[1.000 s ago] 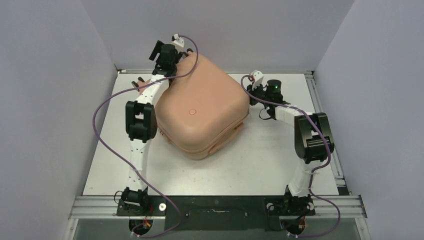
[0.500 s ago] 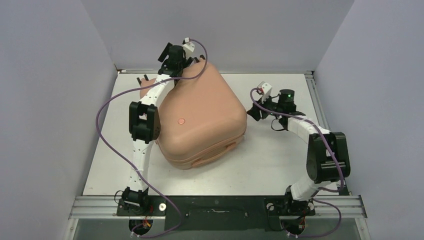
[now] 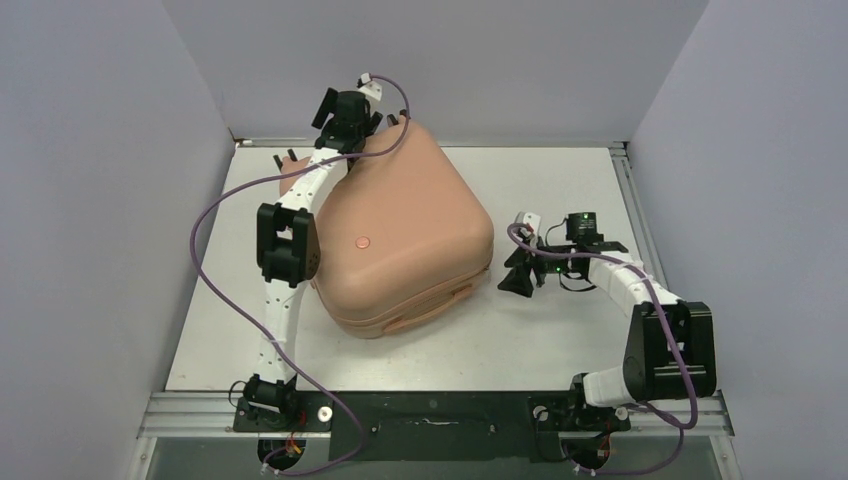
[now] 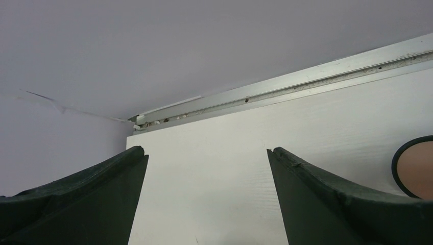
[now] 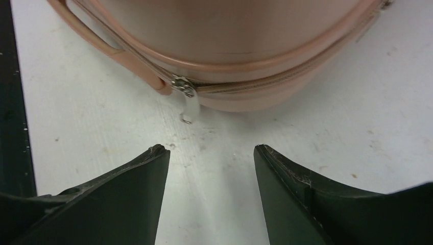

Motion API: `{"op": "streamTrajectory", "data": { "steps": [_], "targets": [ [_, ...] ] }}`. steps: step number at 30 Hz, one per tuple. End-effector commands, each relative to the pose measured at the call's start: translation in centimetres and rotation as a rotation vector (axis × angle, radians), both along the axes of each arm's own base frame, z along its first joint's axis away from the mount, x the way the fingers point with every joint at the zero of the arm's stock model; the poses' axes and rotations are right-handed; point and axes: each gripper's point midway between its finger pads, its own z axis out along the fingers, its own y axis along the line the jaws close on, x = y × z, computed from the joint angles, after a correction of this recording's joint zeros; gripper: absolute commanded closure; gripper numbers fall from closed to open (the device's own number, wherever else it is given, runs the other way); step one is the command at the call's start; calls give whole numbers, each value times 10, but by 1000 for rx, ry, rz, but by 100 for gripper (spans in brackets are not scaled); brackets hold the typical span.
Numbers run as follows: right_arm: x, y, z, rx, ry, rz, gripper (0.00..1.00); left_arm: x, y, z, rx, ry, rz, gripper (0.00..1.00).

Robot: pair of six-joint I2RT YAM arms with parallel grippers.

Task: Pack the luggage
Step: Zip the luggage at the center of the board.

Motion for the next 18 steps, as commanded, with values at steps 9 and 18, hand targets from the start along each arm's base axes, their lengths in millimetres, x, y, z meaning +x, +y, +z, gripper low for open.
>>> {"op": "streamTrajectory", "data": {
  "steps": [9,18],
  "targets": [
    [1,48,12,104,8,49,37,-33,-12,-33,3,151,-19,7],
    [-7,55,13,174,90,131,91,-32,-16,-33,-7,146,-28,7]
  ]
}}
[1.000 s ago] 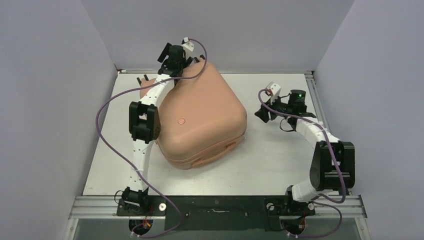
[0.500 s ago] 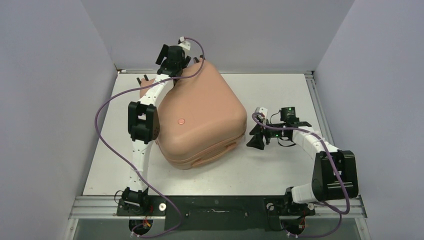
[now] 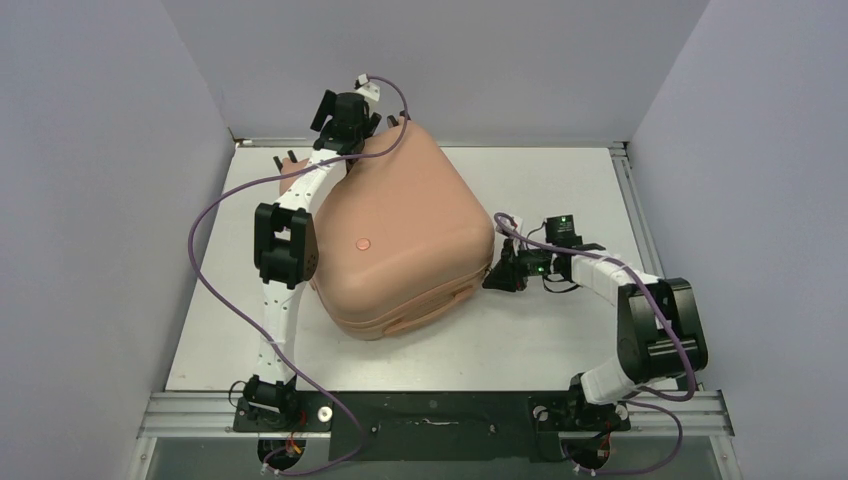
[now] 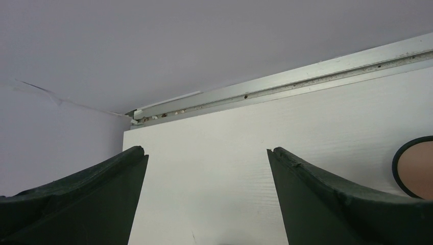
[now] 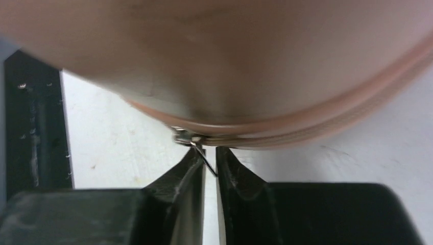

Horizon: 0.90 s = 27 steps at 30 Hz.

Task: Pack the luggage
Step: Zip the luggage at the center of the board.

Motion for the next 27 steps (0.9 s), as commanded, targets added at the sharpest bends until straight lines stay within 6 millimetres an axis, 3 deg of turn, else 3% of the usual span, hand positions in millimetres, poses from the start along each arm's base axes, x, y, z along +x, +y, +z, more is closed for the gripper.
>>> {"op": "streamTrajectory", "data": {
  "steps": [1,10,19,27],
  "targets": [
    [0,15,34,121,-99,131,94,-26,-19,-31,19,148,-51,7],
    [-8,-8,38,78,-179,175,95,-26,-20,-34,18,156,-54,7],
    [65,-46,37,-104,-312,-318,95,-30,-23,-38,9,168,-61,7],
    [98,-71,40,-221,-368,-575,95,-32,-24,-49,10,177,-62,8]
  ]
}}
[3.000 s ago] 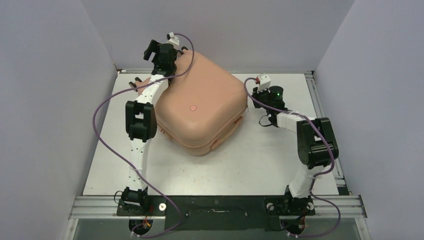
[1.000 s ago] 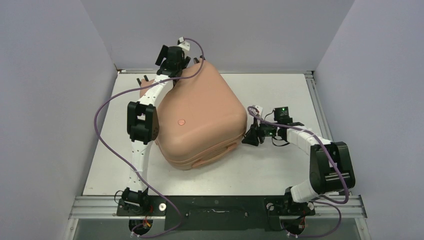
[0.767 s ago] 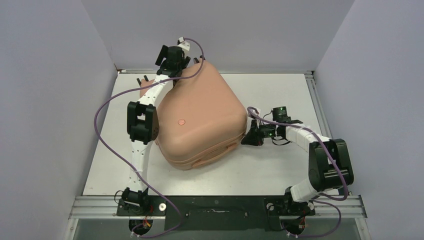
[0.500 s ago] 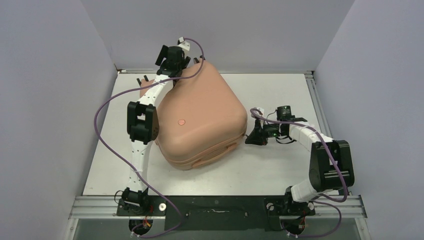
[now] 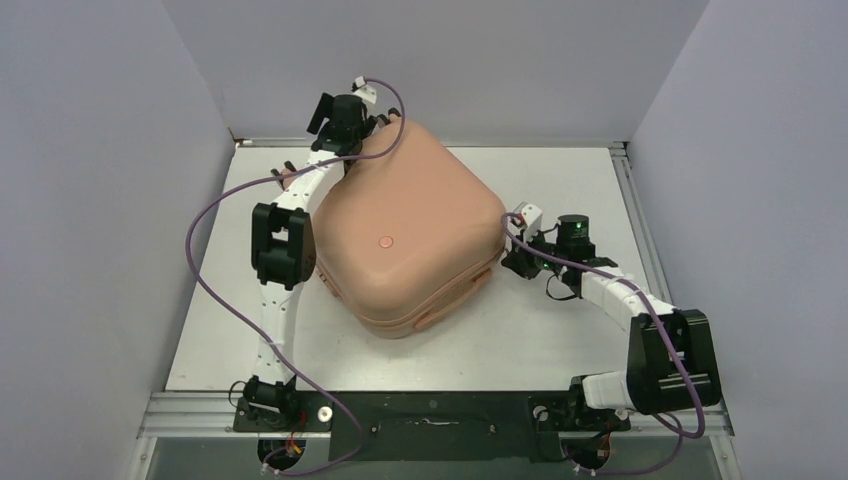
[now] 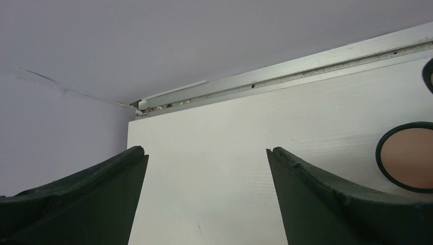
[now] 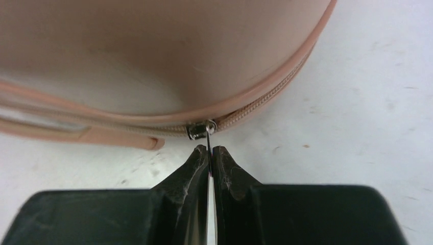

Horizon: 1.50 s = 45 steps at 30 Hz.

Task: Pack the luggage
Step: Zip the luggage at the center of the board.

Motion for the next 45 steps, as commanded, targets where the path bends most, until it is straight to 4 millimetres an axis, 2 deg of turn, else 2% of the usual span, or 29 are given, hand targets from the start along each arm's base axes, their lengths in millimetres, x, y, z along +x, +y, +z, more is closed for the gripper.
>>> {"op": "streamTrajectory", "data": {
  "steps": [1,3,5,8,12,15,18,21,23,29,31,35,40,43,45],
  "targets": [
    [66,-30,39,-102,-253,-289,95,-27,-32,-47,-3,164,-79,8],
    [72,-32,44,-132,-282,-331,95,-27,-32,-48,-5,165,-81,8],
    [74,-25,46,-133,-292,-321,95,-27,-33,-49,-8,164,-79,7],
    [74,-15,48,-118,-285,-303,95,-27,-33,-33,-27,153,-88,3],
    [71,-12,45,-110,-281,-290,95,-35,-26,28,-123,83,-105,4],
    [69,-13,41,-102,-274,-288,95,-56,-18,82,-192,10,-150,4],
    [69,-13,40,-90,-263,-293,95,-92,-24,112,-208,-12,-243,4],
    [70,-13,39,-77,-253,-294,95,-136,-45,135,-163,-41,-378,4],
    [71,-13,38,-69,-247,-290,95,-173,-67,151,-151,-56,-514,4],
    [70,-9,35,-30,-210,-251,95,-275,-143,169,-317,26,-923,4],
    [69,-9,35,-14,-200,-247,95,-311,-172,169,-327,50,-1030,4],
    [74,-14,36,23,-177,-255,95,-376,-222,141,-320,203,-1197,4],
    [73,-17,33,45,-147,-223,95,-444,-263,105,-191,336,-1422,4],
    [74,-18,33,52,-134,-205,95,-462,-283,91,-123,347,-1461,4],
    [75,-17,33,65,-115,-189,95,-465,-298,81,-57,331,-1449,4]
  ]
}}
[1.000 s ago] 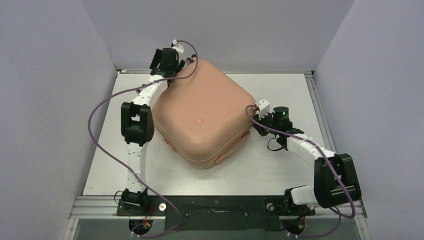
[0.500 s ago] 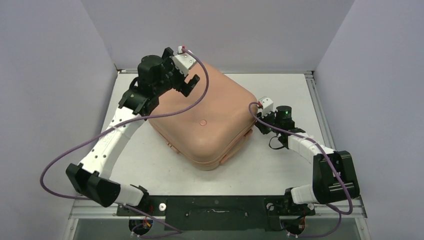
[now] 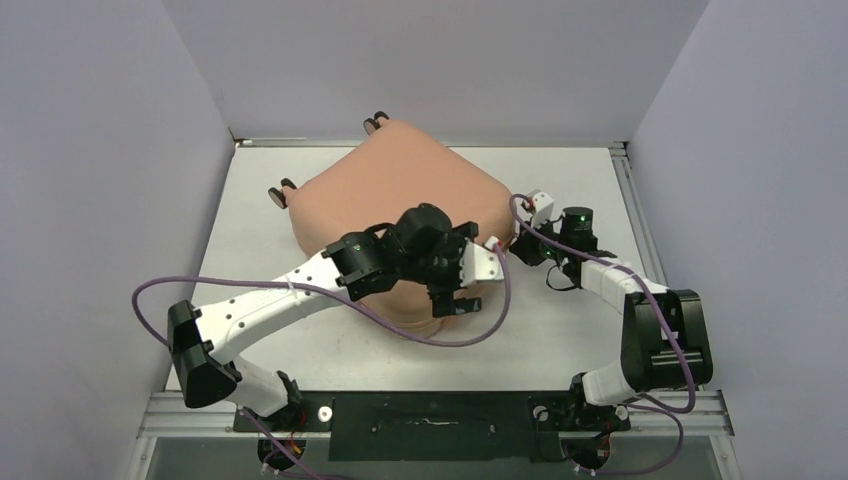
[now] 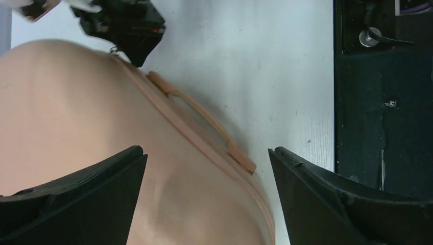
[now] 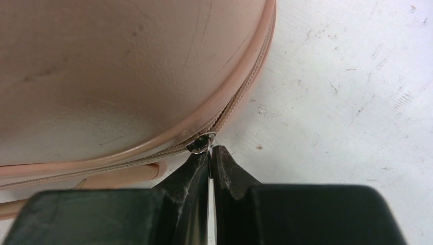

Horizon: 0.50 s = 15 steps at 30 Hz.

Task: Pack the luggage
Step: Zip the luggage at the center of the board.

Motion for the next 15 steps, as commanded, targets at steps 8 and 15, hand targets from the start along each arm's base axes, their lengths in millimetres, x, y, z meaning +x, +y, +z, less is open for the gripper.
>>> {"op": "streamTrajectory", "data": {
  "steps": [8,15],
  "targets": [
    [24,14,36,103,-88,57,95,131,9,86,-188,-287,535,4],
    [20,19,38,144,-81,64,95,273,57,128,-374,-405,964,4]
  ]
}}
